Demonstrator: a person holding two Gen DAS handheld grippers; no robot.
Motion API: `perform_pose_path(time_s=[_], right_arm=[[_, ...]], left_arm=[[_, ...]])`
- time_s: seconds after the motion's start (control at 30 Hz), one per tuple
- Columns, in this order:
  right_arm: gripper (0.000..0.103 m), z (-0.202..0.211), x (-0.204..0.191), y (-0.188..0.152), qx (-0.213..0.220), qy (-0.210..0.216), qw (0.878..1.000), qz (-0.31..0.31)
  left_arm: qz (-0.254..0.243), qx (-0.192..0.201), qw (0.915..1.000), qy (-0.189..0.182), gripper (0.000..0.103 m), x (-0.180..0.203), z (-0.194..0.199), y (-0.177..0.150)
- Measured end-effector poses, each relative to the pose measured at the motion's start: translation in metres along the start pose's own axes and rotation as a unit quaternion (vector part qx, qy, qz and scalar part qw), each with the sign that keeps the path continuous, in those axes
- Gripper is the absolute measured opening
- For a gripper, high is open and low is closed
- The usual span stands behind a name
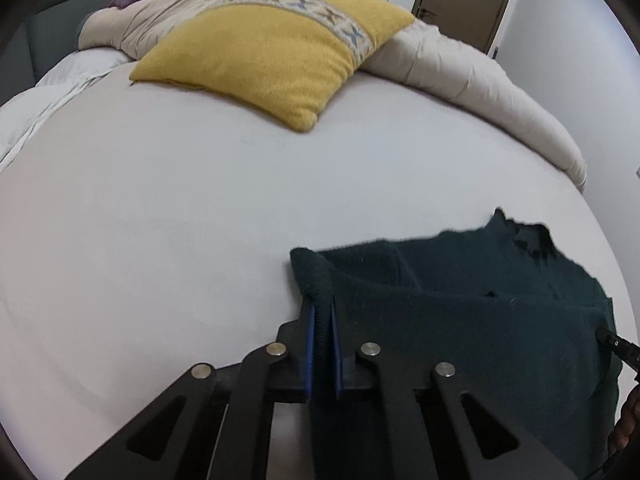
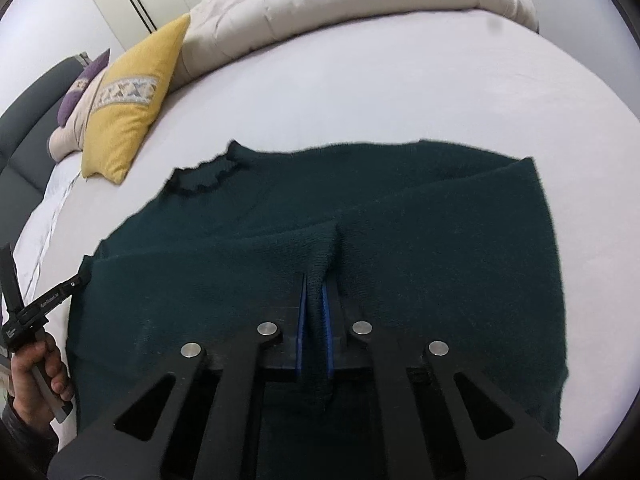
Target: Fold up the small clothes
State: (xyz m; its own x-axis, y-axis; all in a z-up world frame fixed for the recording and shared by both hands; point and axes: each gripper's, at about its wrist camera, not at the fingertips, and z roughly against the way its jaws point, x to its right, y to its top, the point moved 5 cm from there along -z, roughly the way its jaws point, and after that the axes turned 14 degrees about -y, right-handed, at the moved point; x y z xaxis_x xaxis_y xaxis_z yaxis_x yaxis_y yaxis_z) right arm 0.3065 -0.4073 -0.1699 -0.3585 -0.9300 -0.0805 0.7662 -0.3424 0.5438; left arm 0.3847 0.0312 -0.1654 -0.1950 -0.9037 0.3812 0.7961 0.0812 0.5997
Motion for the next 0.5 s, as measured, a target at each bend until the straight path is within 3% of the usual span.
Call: perform_pose_path(time_s=[0.07, 0.17, 0.3, 0.43, 0.5], right_arm=[[0.005, 0.007, 0.001, 0.0, 0.01, 0.001, 1.0, -0.006], [0.005, -0.011, 0.009, -0.011, -0.015, -0.006, 1.0, -0.013], [0.005, -0.015, 0.016, -0.012, -0.012, 0.019, 0.999, -0.031], [0.018, -0.001, 0.021, -0.011, -0.026, 0.035, 0.998, -0.046], [0.033, 0.007, 0.018, -0.012, -0.017, 0.038, 0.998, -0.046]], left_arm=[[0.006, 0.003, 1.0, -0.002, 0.008, -0.004, -0.001, 0.001], [-0.006, -0.008, 0.9999, 0.006, 0.009, -0.011, -0.017, -0.01], [0.004, -0.008, 0.9999, -0.013, 0.013, -0.014, -0.012, -0.007], [0.038, 0.018, 0.9986, -0.032, 0.023, -0.021, 0.023, -0.011], [0.035, 0.024, 0.9985, -0.035, 0.04, -0.019, 0.042, -0.017]])
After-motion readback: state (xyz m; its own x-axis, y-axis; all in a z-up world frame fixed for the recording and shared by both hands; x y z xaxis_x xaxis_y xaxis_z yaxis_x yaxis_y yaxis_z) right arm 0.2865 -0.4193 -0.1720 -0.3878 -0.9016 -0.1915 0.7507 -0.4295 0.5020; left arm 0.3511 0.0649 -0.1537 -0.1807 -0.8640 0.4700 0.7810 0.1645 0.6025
